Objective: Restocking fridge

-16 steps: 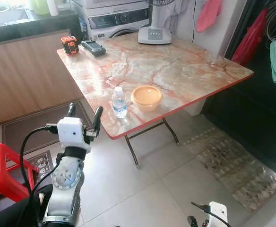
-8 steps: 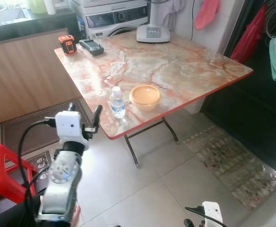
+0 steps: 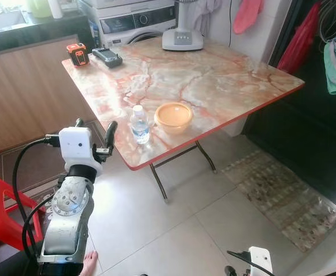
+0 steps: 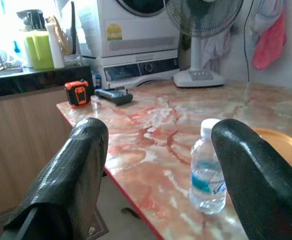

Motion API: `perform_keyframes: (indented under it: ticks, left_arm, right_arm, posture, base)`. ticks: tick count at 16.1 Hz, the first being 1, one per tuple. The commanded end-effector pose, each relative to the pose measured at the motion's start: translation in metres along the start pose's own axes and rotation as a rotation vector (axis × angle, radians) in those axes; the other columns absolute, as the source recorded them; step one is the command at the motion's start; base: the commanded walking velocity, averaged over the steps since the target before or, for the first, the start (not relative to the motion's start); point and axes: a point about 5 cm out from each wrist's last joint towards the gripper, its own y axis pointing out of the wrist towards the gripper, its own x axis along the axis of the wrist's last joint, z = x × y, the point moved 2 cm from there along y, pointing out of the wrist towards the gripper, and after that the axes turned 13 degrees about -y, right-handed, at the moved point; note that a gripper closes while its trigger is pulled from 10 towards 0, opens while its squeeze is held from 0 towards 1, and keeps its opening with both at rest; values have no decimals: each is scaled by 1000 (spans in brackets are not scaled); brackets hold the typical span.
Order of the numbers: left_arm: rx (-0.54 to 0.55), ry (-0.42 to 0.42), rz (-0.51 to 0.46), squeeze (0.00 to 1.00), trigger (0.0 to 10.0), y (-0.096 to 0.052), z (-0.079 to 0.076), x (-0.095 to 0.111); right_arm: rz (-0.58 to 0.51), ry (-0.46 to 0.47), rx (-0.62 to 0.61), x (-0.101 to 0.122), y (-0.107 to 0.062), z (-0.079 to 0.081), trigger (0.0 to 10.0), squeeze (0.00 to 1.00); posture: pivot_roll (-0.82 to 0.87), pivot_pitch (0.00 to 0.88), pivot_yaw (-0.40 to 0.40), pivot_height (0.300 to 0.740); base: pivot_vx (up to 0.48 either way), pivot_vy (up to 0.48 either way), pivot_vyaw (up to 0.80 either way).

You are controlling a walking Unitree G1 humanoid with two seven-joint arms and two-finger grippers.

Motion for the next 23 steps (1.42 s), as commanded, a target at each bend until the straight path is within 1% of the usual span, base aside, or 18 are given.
perform_keyframes:
  ticks: [1,2,3,7,9,10,13,16,23]
  left_arm:
    - [-15,7,-10,0,10000,1,-4,5]
    - [-14,3,-15,0,10000,2,-4,7]
    - [-19,-3,-19,0,10000,2,-5,9]
    - [-28,-7,-22,0,10000,3,-7,12]
    - [-31,-8,-28,0,10000,5,-10,14]
    - [-33,-7,-38,0,10000,5,-10,17]
    - [-26,-4,-39,0,10000,5,-8,19]
    - [-20,-9,-41,0,10000,5,-9,20]
    - [-12,-7,-57,0,10000,6,-10,26]
  right_arm:
    - [3,34,-16,-4,-1,0,10000,0]
    - [4,40,-23,-4,-1,0,10000,0]
    - [2,13,-11,-3,-1,0,10000,0]
    - [4,25,-14,-5,-1,1,10000,0]
    - [23,-27,4,-6,-1,1,10000,0]
    - [18,-9,6,-6,-1,2,10000,0]
    - [12,0,8,-6,-1,2,10000,0]
    - [10,-11,21,-5,-1,3,10000,0]
    - [8,-22,33,-4,-1,3,10000,0]
  posture:
    - [170,35,41,740]
    - [170,31,43,740]
    - [170,30,42,740]
    - [169,26,47,740]
    - [175,21,46,740]
    - [187,27,40,740]
    - [187,34,38,740]
    - [191,52,36,740]
    - [197,61,30,740]
  base:
    - [0,0,0]
    - [0,0,0]
    - [0,0,0]
    - [247,0,0]
    - [246,0,0]
    - [262,0,0]
    - [262,0,0]
    - [264,0,0]
    - [265,0,0]
